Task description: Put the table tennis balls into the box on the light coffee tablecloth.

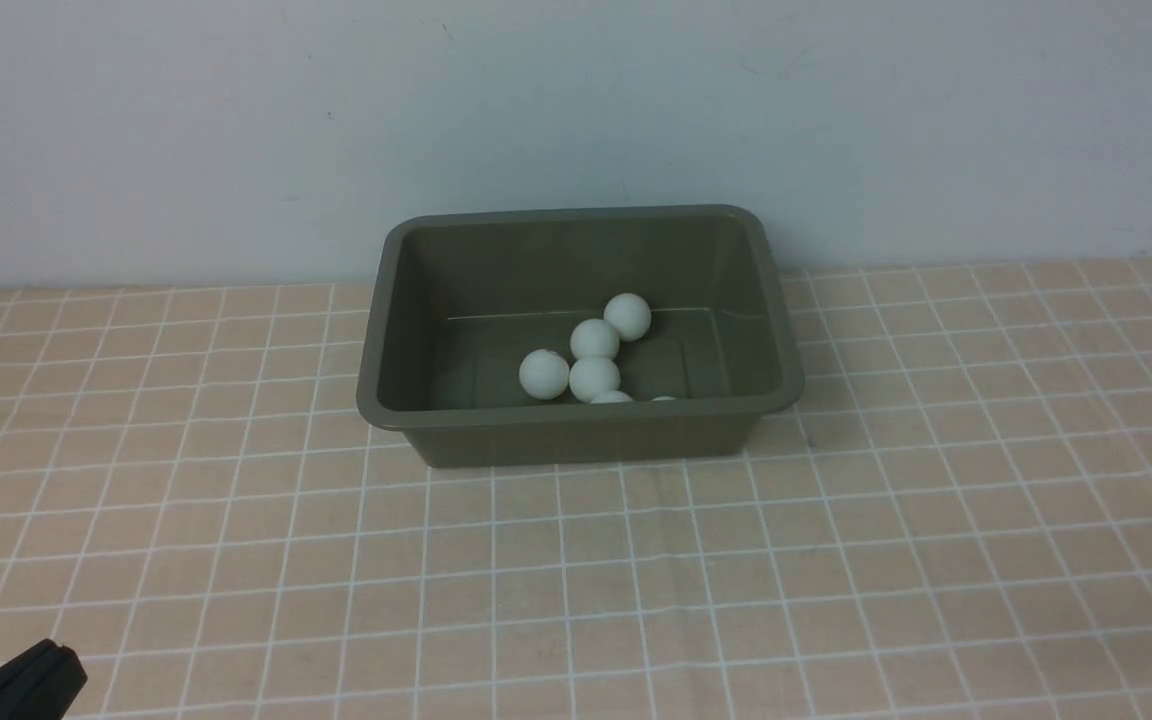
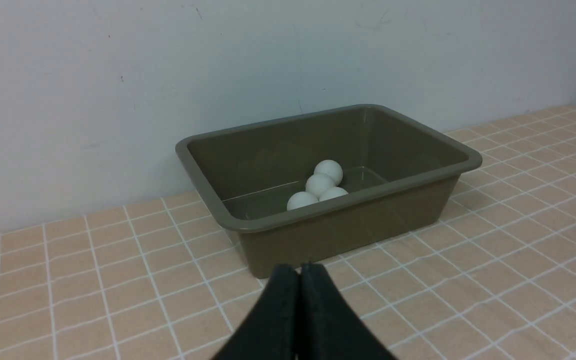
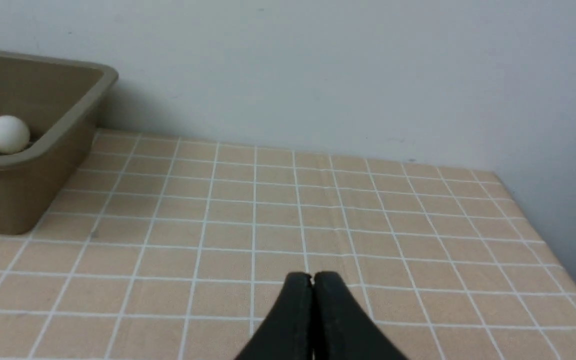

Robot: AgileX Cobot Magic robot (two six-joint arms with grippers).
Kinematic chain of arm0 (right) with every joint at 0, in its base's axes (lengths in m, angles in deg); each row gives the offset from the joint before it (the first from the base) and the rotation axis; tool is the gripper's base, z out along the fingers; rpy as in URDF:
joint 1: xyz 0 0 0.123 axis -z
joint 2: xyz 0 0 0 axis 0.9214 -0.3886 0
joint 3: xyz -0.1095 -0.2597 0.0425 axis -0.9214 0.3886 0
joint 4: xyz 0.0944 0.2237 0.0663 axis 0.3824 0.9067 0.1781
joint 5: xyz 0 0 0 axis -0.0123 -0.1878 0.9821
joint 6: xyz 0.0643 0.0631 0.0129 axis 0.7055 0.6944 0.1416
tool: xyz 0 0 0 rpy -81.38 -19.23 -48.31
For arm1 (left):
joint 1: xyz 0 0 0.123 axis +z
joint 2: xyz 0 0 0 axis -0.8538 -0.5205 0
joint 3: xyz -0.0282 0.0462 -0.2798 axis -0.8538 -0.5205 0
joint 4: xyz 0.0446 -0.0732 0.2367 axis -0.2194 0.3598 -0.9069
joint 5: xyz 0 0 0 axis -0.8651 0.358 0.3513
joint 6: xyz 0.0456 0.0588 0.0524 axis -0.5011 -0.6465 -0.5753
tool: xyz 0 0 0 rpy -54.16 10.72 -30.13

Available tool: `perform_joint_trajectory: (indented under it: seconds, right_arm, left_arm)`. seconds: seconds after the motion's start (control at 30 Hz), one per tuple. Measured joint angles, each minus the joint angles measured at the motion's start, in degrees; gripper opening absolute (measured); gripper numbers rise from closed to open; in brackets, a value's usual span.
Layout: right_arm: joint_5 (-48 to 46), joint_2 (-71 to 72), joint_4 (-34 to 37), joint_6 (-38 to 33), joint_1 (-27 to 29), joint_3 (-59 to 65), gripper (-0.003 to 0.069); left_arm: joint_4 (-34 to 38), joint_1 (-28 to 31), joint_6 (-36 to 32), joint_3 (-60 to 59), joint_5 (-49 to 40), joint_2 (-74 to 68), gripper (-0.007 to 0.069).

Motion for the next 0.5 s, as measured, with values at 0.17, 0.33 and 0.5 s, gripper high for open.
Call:
perform_joint_trajectory:
  seconds: [0.17,0.33,0.5]
  right_arm:
    - [0.19,5.53,-0.01,0.34,0.17,2.1,-0.0018]
    - [-5.22,10.07,-0.01,0.38,0.17,2.12,-0.0018]
    - [-10.86,10.77,0.11,1.29,0.17,2.22,-0.0018]
  left_arm:
    - [0.0,0.0,0.0,0.0,0.0,0.0,-0.0069]
    - [0.0,0.0,0.0,0.0,0.0,0.0,-0.0069]
    - [0.0,0.0,0.0,0.0,0.0,0.0,-0.0069]
